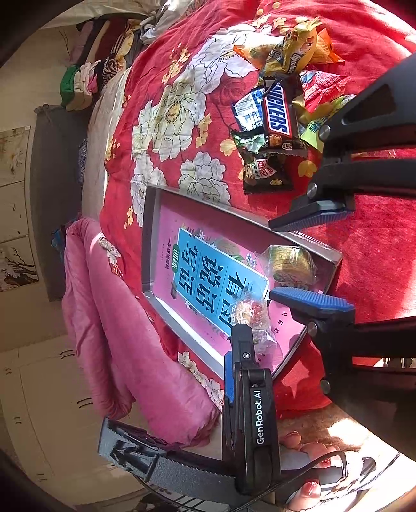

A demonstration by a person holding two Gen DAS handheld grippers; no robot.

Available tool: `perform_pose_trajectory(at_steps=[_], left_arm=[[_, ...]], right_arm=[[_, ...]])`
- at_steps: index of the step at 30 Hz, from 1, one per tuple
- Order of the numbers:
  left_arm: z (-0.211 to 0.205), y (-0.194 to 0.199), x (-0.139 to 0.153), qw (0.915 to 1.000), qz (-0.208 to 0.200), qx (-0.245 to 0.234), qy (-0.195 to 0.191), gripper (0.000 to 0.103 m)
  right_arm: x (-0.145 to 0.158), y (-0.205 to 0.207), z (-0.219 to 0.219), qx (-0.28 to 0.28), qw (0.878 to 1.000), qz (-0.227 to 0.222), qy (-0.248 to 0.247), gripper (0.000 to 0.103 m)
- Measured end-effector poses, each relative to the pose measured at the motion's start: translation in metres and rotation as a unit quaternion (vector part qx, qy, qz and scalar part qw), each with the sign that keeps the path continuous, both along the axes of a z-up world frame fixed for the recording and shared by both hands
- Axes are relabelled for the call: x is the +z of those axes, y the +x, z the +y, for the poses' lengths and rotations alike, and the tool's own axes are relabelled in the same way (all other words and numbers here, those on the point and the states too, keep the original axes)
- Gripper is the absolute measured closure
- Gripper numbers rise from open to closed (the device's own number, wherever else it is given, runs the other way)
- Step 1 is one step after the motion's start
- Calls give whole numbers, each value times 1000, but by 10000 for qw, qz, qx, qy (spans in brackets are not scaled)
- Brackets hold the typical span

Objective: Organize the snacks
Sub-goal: 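Open the left gripper over the tray while the right releases the wafer pack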

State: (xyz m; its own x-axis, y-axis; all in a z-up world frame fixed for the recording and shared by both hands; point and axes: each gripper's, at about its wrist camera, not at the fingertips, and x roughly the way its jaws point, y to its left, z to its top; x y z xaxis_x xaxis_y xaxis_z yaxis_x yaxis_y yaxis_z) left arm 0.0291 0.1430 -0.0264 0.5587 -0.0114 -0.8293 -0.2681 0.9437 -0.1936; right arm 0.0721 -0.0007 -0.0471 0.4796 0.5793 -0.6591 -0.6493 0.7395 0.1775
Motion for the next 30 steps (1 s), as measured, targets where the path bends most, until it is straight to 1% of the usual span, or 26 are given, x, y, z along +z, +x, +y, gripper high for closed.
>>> perform_pose_trajectory(at_steps=[1,2,10,20,30], left_arm=[[-1,-1,2,10000,-36,2,-1,40],[-1,-1,4,10000,-69,-4,-1,39],[-6,-3,17,9996,-293,-32,5,38],[-13,-6,29,9991,-412,-56,-5,38],[-33,-6,40,9983,-498,-294,-21,38]], right_arm=[[1,0,-1,-13,10000,-9,20,63],[2,0,-3,-29,10000,-19,45,63],[13,-3,-13,-108,9996,-220,154,60],[29,-7,-29,-236,9981,-482,317,53],[48,-3,-70,-733,9931,-704,578,50]])
